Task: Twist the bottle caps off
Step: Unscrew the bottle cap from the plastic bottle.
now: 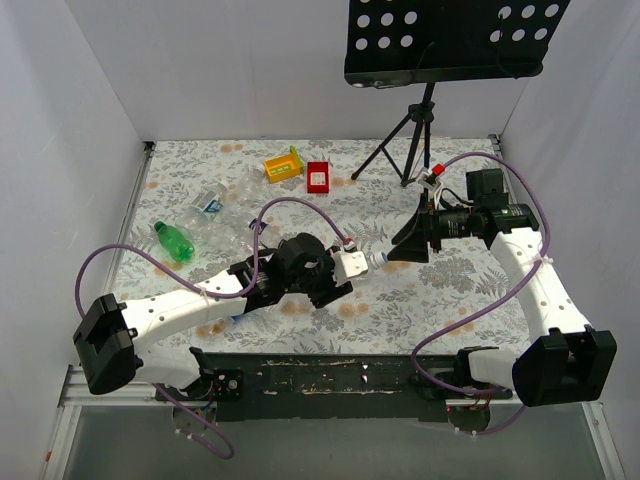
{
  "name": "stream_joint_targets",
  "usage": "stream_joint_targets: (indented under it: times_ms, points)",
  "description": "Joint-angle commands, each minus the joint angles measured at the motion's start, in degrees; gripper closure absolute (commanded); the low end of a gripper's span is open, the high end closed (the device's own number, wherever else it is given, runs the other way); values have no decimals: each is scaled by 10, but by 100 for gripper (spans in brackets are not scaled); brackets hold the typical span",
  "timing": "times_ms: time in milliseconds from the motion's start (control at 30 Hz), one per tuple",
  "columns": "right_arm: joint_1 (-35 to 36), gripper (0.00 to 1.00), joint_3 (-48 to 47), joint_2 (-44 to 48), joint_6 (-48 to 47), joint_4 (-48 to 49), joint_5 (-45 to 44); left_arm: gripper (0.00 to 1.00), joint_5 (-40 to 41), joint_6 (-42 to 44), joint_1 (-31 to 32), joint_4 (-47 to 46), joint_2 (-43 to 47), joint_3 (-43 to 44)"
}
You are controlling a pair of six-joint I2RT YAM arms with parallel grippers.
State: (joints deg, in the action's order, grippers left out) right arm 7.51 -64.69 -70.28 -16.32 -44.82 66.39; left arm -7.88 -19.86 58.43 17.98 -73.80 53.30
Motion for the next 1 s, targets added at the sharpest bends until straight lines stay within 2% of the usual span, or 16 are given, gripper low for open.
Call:
stream_joint_targets:
  times_ms: [0,967]
  points:
    - [-2,14,-2,0,6,11,7,97,7,7,4,-8,11,16]
    - [-3,14,-2,1,4,8,9,97,10,14,5,-8,19,9]
